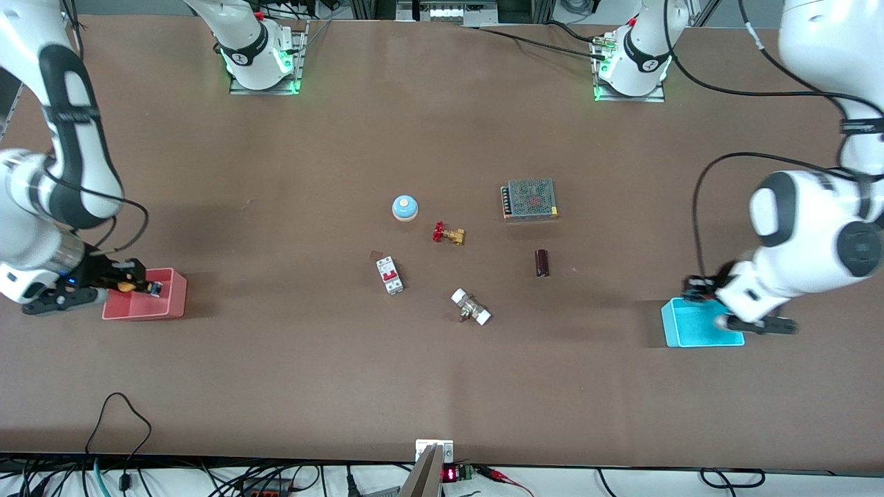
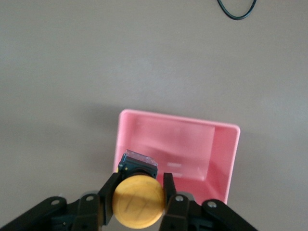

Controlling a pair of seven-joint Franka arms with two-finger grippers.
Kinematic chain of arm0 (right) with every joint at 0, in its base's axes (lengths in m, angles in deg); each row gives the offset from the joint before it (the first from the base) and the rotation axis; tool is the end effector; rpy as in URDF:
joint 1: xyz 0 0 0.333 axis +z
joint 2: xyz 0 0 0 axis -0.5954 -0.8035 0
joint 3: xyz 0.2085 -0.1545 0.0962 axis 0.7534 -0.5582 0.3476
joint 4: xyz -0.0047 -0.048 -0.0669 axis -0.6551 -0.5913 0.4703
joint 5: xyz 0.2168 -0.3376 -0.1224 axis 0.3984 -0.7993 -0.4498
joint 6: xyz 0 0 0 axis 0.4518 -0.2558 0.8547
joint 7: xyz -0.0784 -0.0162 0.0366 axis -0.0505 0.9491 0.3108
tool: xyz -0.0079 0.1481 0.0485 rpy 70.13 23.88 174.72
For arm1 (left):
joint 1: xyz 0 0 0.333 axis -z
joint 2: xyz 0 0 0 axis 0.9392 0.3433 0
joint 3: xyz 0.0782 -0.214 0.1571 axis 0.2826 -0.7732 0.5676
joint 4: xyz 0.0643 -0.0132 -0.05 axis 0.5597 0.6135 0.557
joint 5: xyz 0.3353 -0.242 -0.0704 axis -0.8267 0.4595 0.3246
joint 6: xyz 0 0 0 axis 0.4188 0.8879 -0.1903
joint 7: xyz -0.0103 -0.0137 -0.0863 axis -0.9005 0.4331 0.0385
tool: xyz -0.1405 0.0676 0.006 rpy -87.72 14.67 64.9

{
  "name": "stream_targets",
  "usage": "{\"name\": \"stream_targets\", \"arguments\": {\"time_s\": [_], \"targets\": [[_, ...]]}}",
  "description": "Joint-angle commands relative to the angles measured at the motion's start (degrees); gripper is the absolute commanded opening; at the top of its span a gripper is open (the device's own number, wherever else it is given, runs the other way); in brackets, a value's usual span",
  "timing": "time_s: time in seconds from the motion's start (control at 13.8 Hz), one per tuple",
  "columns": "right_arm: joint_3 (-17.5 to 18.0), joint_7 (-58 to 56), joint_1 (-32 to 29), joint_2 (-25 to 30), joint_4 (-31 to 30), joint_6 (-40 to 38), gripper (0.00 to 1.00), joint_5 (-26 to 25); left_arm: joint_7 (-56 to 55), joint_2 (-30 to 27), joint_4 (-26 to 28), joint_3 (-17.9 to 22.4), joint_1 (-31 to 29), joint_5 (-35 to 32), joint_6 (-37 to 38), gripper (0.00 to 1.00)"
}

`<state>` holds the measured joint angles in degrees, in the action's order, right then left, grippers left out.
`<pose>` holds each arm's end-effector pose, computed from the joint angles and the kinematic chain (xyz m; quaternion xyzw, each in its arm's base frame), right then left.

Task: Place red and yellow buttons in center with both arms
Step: 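Lift the red button with the left gripper while the right gripper lifts yellow, then carry the red button toward the table middle while the right gripper carries yellow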

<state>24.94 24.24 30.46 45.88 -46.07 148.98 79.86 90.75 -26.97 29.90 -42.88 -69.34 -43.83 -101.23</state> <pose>0.6574 -0.1225 0.2417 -0.9928 -0.1170 -0.0228 0.0091 0.6608 -0.0165 0.2079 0.9977 -0.0287 -0.0530 0.0316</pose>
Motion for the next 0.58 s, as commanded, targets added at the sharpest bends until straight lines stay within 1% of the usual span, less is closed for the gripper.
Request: {"name": "stream_targets", "arguments": {"time_s": [0.0, 0.07, 0.14, 0.22, 0.29, 0.36, 0.43, 0.51], "targets": [[2.17, 3.43, 0.54, 7.06, -0.55, -8.16, 0.27, 0.15, -1.73, -0.94, 4.78, 0.39, 3.71, 1.24, -0.45, 0.17], [3.83, 5.63, 0.63, 8.73, -0.55, -10.10, 0.27, -0.98, -2.34, -0.76, 5.56, 0.39, 4.07, 1.24, -0.54, 0.17], [5.85, 8.96, 0.71, 10.23, -0.37, -11.16, 0.27, -3.78, -3.39, -0.59, 6.18, 0.39, 4.51, 2.11, -0.54, 0.17], [7.87, 14.13, 1.41, 11.12, -0.37, -12.65, 0.27, -5.63, -3.75, -0.24, 6.71, 0.39, 4.60, 3.43, -0.62, 0.17], [9.11, 20.18, 3.07, 11.39, -0.29, -13.80, 0.27, -6.87, -3.84, 0.29, 6.98, 0.39, 4.69, 5.44, -0.62, 0.17], [9.91, 24.68, 4.92, 11.30, -0.28, -13.72, 0.27, -7.75, -3.84, 0.82, 7.67, 0.39, 4.69, 8.68, -0.97, 0.17], [10.09, 29.08, 7.37, 10.95, -0.37, -13.11, 0.28, -8.46, -3.84, 0.74, 9.33, 0.39, 4.69, 11.06, -3.06, 0.17], [10.09, 32.77, 9.66, 10.51, -0.37, -12.85, 0.28, -9.25, -3.84, 0.73, 10.66, 0.39, 4.77, 11.70, -5.17, 0.17]]}}
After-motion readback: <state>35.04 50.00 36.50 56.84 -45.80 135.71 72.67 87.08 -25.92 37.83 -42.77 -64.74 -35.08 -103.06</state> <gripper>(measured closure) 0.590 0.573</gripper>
